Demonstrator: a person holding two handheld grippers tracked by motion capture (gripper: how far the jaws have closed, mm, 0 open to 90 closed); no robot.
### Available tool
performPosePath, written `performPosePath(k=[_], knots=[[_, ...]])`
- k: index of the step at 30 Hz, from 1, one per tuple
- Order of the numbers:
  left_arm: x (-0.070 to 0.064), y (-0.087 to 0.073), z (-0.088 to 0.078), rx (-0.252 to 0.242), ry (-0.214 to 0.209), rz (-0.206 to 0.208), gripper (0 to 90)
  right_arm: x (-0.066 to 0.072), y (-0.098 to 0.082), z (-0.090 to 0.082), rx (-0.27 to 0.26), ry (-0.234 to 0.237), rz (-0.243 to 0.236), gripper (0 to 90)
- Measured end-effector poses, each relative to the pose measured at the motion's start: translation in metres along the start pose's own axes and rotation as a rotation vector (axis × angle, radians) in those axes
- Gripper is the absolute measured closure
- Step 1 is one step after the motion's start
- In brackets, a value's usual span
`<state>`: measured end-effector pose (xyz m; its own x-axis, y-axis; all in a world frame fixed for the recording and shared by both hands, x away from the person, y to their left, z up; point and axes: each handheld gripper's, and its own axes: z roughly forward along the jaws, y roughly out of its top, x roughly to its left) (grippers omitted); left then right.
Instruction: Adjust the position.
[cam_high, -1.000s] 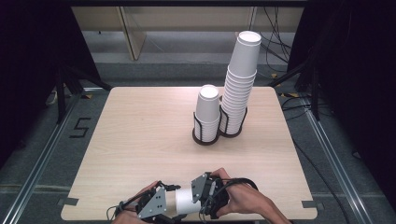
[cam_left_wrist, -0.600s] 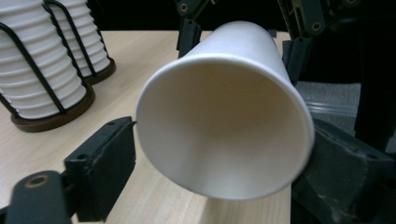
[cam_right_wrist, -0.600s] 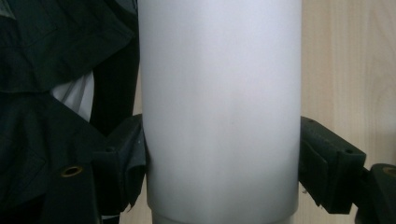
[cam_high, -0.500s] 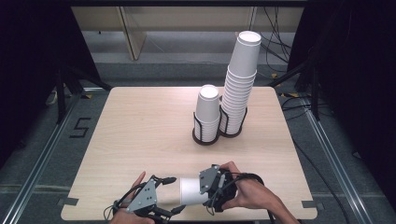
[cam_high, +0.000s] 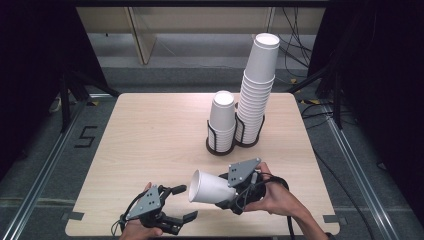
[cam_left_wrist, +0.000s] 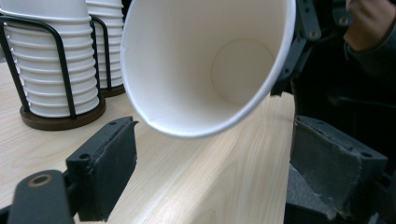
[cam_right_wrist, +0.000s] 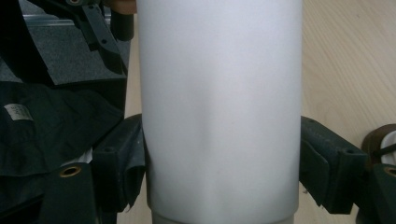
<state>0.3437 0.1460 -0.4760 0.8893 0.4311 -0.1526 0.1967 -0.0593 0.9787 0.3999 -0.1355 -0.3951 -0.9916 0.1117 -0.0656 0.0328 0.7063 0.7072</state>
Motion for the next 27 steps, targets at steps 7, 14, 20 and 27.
performPosePath(k=[7, 14, 20, 27], knots=[[0.000, 0.001, 0.002, -0.020, -0.006, -0.025, 14.0, 0.004, -0.002, 0.010, -0.028, 0.063, 0.002, 24.6], [-0.001, 0.002, 0.002, -0.004, 0.005, -0.032, 7.7, 0.006, -0.002, 0.017, -0.040, 0.100, -0.014, 24.6], [-0.005, 0.002, 0.003, 0.006, -0.006, -0.015, 5.5, 0.009, -0.002, 0.022, -0.055, 0.128, -0.019, 24.5], [-0.007, 0.003, 0.003, -0.002, -0.010, 0.001, 3.7, 0.011, -0.002, 0.029, -0.065, 0.156, -0.023, 24.4]])
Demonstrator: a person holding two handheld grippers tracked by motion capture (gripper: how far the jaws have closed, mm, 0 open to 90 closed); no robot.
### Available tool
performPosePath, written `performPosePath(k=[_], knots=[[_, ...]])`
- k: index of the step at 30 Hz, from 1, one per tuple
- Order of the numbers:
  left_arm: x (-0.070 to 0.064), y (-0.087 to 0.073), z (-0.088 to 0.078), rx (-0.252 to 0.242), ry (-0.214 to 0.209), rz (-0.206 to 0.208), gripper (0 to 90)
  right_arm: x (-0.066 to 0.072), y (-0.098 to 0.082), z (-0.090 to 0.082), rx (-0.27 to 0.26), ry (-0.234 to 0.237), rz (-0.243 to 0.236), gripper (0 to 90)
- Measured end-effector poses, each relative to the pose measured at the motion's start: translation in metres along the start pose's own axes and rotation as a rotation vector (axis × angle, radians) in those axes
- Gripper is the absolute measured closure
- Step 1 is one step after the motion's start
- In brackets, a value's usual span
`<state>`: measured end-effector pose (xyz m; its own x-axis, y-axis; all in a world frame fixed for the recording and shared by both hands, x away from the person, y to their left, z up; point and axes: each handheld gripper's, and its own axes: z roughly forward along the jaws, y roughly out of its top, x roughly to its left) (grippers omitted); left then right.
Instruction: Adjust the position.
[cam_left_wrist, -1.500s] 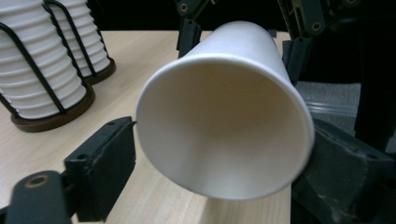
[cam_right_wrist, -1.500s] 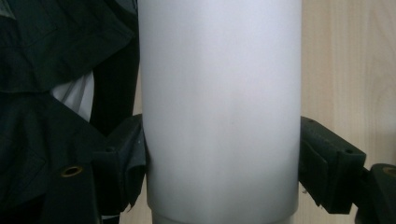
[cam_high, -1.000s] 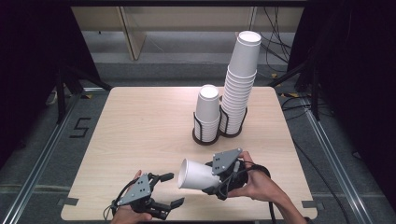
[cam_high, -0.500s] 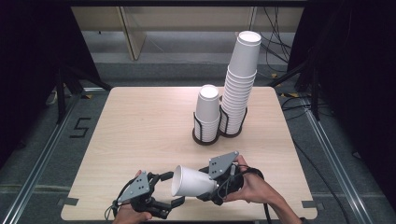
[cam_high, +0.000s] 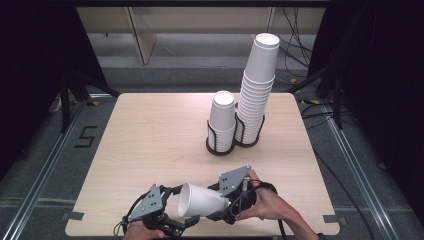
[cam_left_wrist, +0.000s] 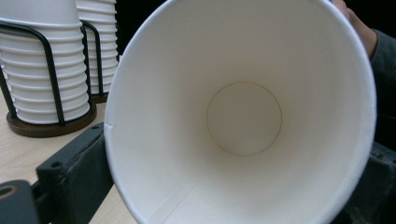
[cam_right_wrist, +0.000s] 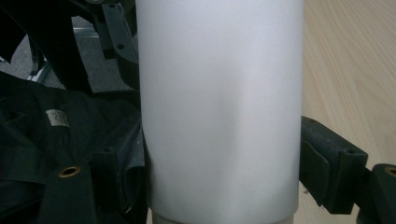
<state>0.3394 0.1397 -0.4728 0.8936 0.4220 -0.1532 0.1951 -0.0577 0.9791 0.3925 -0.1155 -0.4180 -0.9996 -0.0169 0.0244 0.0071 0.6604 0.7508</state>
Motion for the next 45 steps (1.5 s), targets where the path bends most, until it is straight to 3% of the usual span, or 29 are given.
performPosePath(k=[12, 14, 16, 21, 22, 23, 24, 25, 27, 32, 34, 38, 41, 45], knots=[[0.002, 0.003, -0.004, -0.022, -0.020, 0.027, 9.4, -0.003, -0.005, 0.006, -0.030, 0.025, 0.005, 24.5], [0.001, 0.003, -0.003, -0.037, -0.022, 0.030, 11.1, -0.004, -0.006, 0.007, -0.037, 0.030, 0.033, 22.8], [0.000, 0.004, -0.004, -0.017, -0.016, 0.045, 12.2, -0.005, -0.007, 0.009, -0.033, 0.030, 0.042, 20.9], [0.000, 0.005, -0.005, -0.017, 0.004, 0.048, 13.3, -0.004, -0.007, 0.008, -0.013, -0.008, 0.058, 17.7], [0.001, 0.005, -0.005, -0.027, 0.003, 0.048, 13.3, -0.004, -0.006, 0.007, -0.001, -0.032, 0.058, 15.6], [0.000, 0.007, -0.007, -0.007, 0.027, 0.049, 13.5, -0.003, -0.004, 0.003, 0.003, -0.070, 0.054, 16.0], [0.000, 0.007, -0.007, -0.007, 0.027, 0.049, 13.5, -0.003, -0.004, 0.003, 0.003, -0.070, 0.054, 16.0], [0.000, 0.008, -0.007, -0.012, 0.033, 0.039, 13.5, 0.002, 0.000, 0.000, 0.021, -0.130, 0.024, 15.7], [-0.001, 0.008, -0.007, -0.001, 0.045, 0.038, 13.5, 0.006, 0.003, -0.001, 0.049, -0.166, -0.013, 16.0], [-0.004, 0.009, -0.007, 0.018, 0.046, 0.048, 13.6, 0.015, 0.007, 0.008, 0.103, -0.200, -0.039, 16.7], [-0.005, 0.010, -0.006, 0.013, 0.035, 0.051, 13.4, 0.016, 0.006, 0.011, 0.113, -0.176, -0.049, 21.4], [-0.005, 0.009, -0.005, -0.050, 0.022, 0.026, 9.9, 0.014, 0.003, 0.014, 0.079, -0.131, -0.032, 24.1], [-0.003, 0.010, -0.008, -0.077, 0.040, -0.004, 6.9, 0.010, 0.001, 0.014, 0.009, -0.091, 0.002, 24.6], [0.000, 0.010, -0.009, -0.107, 0.054, -0.043, 6.1, 0.005, -0.003, 0.012, -0.090, -0.072, 0.054, 24.8]])
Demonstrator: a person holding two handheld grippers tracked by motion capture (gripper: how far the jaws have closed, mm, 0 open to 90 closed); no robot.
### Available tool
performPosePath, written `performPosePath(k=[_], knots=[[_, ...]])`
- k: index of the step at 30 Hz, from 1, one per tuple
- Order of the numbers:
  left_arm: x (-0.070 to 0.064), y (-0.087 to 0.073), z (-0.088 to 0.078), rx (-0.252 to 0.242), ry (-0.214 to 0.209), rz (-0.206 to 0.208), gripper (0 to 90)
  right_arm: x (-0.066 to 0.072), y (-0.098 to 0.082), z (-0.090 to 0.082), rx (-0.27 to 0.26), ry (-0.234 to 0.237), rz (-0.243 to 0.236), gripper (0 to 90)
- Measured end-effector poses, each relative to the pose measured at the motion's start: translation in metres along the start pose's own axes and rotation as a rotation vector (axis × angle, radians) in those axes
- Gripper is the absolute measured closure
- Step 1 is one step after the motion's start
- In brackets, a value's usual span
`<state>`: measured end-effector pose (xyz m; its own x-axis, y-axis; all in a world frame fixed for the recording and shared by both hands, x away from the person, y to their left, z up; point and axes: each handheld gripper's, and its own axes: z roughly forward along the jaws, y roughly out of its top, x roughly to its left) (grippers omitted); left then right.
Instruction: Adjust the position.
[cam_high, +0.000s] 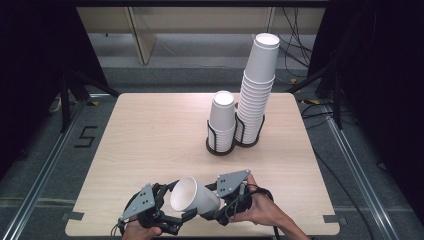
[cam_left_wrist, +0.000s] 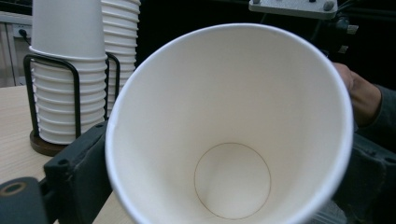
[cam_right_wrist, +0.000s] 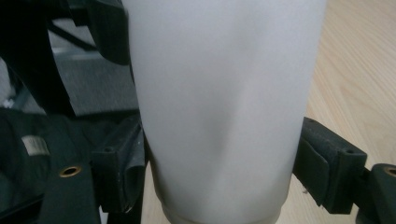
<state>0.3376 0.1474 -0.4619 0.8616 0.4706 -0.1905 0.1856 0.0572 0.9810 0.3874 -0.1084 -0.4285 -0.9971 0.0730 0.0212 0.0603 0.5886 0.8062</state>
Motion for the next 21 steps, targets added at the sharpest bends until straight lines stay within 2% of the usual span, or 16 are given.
performPosePath(k=[2, 4, 12, 17, 21], knots=[[0.000, -0.001, 0.000, -0.008, 0.007, -0.010, 6.2, -0.002, -0.001, -0.001, -0.038, 0.004, 0.025, 24.8], [0.000, -0.001, 0.001, -0.010, 0.010, -0.020, 6.3, -0.003, -0.001, -0.001, -0.064, -0.005, 0.012, 24.7], [-0.002, -0.001, 0.002, -0.029, 0.011, 0.000, 10.6, 0.001, -0.003, 0.011, -0.069, 0.013, 0.044, 24.3], [-0.003, -0.001, 0.002, -0.038, 0.002, 0.006, 11.0, 0.003, -0.003, 0.015, -0.070, 0.007, 0.045, 24.3], [-0.004, -0.001, 0.002, -0.034, -0.002, 0.030, 13.4, 0.004, -0.004, 0.019, -0.075, 0.022, 0.057, 24.3]])
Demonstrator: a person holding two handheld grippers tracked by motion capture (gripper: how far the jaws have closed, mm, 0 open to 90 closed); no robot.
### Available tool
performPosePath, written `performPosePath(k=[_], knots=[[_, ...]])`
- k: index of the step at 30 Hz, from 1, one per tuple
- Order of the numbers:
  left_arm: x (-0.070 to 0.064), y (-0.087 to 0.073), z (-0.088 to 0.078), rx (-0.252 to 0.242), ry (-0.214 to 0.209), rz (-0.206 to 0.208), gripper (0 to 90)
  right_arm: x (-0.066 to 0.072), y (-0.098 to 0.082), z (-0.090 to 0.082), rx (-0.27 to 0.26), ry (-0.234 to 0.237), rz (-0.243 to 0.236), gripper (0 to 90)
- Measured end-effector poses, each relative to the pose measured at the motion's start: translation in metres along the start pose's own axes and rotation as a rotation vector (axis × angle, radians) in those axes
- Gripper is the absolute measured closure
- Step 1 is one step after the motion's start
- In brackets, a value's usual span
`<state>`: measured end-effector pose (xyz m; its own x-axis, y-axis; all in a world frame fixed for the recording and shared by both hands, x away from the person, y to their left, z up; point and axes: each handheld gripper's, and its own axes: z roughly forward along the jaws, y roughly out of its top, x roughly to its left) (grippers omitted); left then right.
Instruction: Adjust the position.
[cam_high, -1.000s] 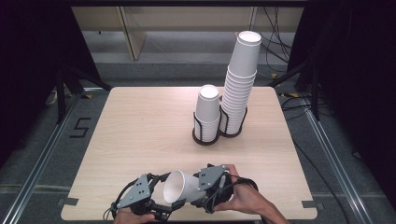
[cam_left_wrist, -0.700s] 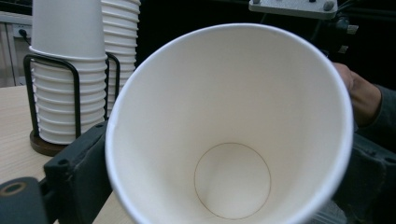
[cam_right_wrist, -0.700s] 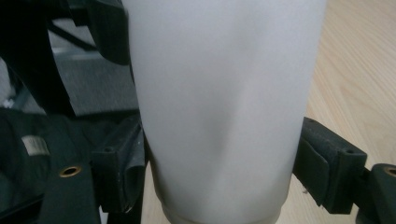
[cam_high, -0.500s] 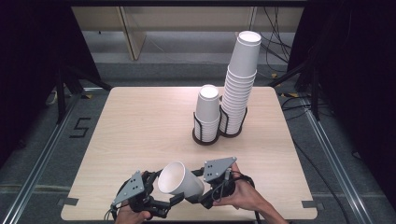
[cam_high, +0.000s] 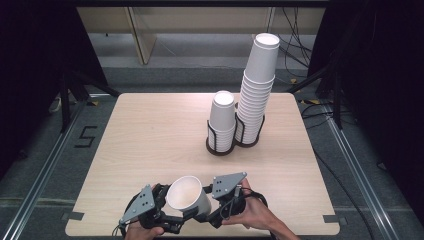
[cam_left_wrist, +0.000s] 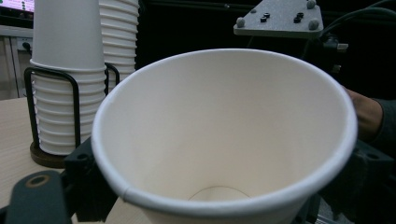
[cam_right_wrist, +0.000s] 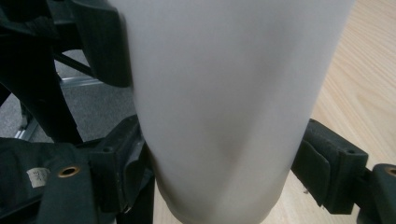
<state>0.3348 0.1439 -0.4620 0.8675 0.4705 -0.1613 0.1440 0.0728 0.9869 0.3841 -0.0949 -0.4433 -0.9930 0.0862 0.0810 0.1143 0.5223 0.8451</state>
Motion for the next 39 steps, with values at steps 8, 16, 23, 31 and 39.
performPosePath(k=[8, 16, 23, 31, 39], knots=[[0.001, 0.003, -0.002, 0.007, 0.031, 0.024, 15.8, -0.005, -0.004, 0.000, -0.015, -0.007, 0.056, 15.6], [0.012, 0.007, -0.008, 0.071, 0.219, 0.073, 15.9, -0.015, -0.014, -0.017, 0.026, -0.098, 0.097, 16.2], [0.030, 0.010, -0.010, 0.141, 0.402, 0.124, 15.9, -0.022, -0.026, -0.039, 0.038, -0.215, 0.127, 18.8], [0.064, 0.012, -0.009, 0.152, 0.498, 0.096, 15.7, -0.022, -0.040, -0.055, 0.073, -0.294, 0.166, 18.9], [0.093, 0.014, -0.007, 0.171, 0.574, 0.081, 15.7, -0.020, -0.052, -0.061, 0.102, -0.311, 0.183, 18.2]])
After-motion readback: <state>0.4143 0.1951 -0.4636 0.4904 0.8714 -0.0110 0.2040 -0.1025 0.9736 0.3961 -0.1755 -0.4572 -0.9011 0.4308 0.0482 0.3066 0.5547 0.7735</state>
